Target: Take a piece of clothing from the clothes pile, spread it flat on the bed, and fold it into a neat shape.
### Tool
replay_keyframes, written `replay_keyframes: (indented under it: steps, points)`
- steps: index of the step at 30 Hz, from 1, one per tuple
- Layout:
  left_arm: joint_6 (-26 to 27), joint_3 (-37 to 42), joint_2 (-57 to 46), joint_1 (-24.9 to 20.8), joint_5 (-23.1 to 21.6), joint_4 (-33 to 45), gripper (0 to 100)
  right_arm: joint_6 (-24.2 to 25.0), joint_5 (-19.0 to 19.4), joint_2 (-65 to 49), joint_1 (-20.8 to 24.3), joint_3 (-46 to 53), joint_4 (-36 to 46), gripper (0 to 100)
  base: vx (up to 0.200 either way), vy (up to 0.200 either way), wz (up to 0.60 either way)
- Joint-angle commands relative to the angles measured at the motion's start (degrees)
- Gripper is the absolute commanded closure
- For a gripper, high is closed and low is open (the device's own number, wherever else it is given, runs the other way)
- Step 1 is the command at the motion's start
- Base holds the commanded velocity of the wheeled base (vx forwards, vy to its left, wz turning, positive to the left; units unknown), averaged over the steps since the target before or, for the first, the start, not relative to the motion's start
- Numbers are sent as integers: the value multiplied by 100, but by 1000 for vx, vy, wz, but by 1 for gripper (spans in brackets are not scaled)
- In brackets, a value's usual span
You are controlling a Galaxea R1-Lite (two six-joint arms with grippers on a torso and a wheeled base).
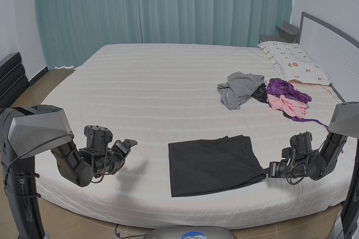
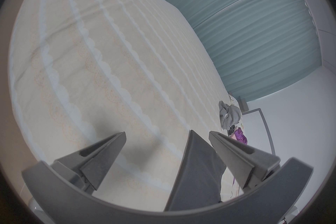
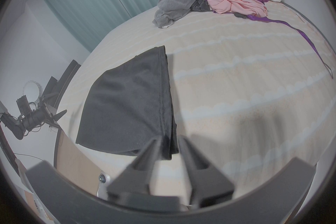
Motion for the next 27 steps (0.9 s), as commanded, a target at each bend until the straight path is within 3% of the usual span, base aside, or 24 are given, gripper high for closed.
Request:
replay_keyframes:
  steps: [1,7,11,14,27]
  points:
    - [-2,1,9,-2,-8,5,0,32,14,-15,-21,-26,-9,0,0,0,0]
    - [6,-8,0,-2,-26,22,0,374,14,56,-30,-290,-115,0,0,0,0]
    - [-2,-8,-17,-2,-69,40,0,1183,14,38,-47,-562,-246,0,0,0,0]
    - [6,-8,-9,-2,-61,31,0,1473,32,47,-38,-685,-246,0,0,0,0]
    - [41,1,9,-11,-43,22,0,1543,40,117,-56,-800,-255,0,0,-200,0]
